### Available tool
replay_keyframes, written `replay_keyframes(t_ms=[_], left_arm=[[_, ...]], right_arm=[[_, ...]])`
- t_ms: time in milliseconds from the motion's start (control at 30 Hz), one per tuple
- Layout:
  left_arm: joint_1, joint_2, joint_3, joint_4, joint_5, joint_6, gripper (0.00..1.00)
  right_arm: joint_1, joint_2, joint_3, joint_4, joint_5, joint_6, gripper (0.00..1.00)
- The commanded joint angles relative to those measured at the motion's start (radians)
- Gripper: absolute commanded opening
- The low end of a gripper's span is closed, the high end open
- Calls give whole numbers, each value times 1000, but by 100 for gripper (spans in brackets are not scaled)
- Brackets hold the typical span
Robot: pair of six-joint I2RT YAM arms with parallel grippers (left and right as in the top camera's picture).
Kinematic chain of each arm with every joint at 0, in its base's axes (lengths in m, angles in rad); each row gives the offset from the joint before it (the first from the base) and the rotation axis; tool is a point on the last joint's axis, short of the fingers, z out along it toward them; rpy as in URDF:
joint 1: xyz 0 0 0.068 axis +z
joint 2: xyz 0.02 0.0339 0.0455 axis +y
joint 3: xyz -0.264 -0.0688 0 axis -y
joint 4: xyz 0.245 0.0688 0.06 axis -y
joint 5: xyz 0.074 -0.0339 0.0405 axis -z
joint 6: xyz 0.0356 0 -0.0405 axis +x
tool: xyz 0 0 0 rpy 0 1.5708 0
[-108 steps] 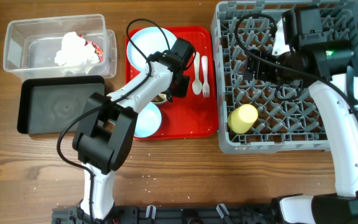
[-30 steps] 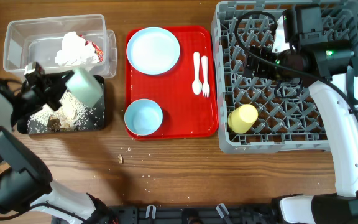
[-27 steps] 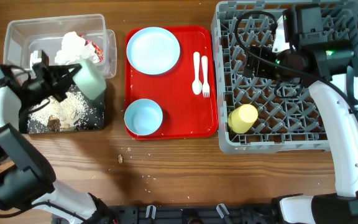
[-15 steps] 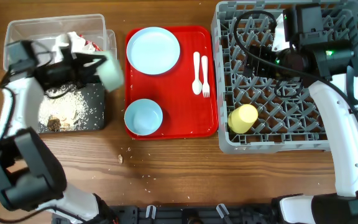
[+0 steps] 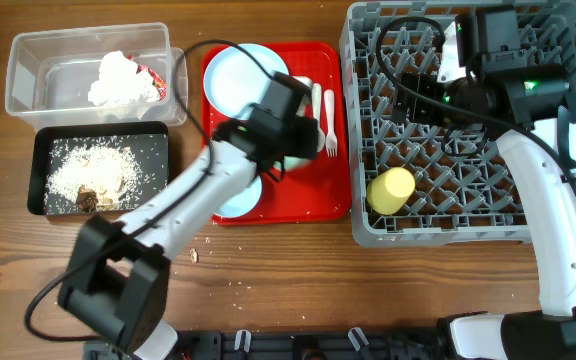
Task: Sort waste into correct bins and load items into the dishwasher rack
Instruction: 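Return the emptied green bowl to the red tray with the left gripper, then grasp the green bowl with the right gripper and lift it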
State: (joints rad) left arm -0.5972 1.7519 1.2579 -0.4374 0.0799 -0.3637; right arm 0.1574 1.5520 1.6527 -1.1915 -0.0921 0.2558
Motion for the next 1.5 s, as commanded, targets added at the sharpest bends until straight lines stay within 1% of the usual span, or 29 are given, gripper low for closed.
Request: replay_keyframes(t_ms=[0,100,167,233,300,333,400,467,567,600,700,767,900,1033,1133,1200,1233,1300,1333,1400,1433,1467], left_arm=[[-40,70,6,-6,-130,16,18],[-40,78,6,-27,-132,16,19],[-23,66,7,-22,-142,8,22],[17,33,13,-31,-141,-62,23],[72,-22,14,-39,-125,-132,26],[107,-55,14,-45,-105,-158,30],[167,-113,14,-55,-53,-177,31],[250,-192,14,-80,3,-177,34],[357,-290,14,-153,13,-175,36],[386,-306,14,-174,13,-172,36],[461,-309,14,-241,13,-168,43],[485,-301,14,-272,13,-168,47],[494,-299,14,-282,8,-168,53],[494,-299,14,-282,8,-168,55],[494,-299,14,-282,8,-168,57],[494,-299,14,-282,8,-168,59],[494,-299,14,-282,8,-168,61],[494,-299,14,-282,5,-168,65],[494,-299,14,-282,5,-168,66],[494,-299,14,-282,5,-168,68],[494,-299,14,-282,5,-168,71],[494,-299,14,-282,5,-168,73]], right_arm=[[0,0,8,1,2,-17,96],[0,0,8,2,0,-17,96],[0,0,8,11,-38,-17,96],[3,0,8,36,-111,-17,96],[22,5,8,65,-146,-16,95],[42,13,8,81,-146,-16,95],[77,34,8,101,-146,-8,95],[131,82,8,121,-146,10,95],[209,170,8,136,-144,10,91],[231,206,8,139,-135,16,91],[274,314,8,163,-100,13,91],[283,392,8,180,-64,-9,90],[283,520,8,228,-27,-104,89],[283,575,8,256,-27,-192,85],[283,608,8,265,-27,-233,72],[283,618,8,265,-28,-243,59],[283,618,8,264,-28,-252,56],[283,620,8,268,-27,-257,44],[283,620,8,271,-27,-257,35],[283,620,8,275,-27,-256,11],[283,620,8,275,-28,-255,4],[283,619,8,274,-33,-252,4]])
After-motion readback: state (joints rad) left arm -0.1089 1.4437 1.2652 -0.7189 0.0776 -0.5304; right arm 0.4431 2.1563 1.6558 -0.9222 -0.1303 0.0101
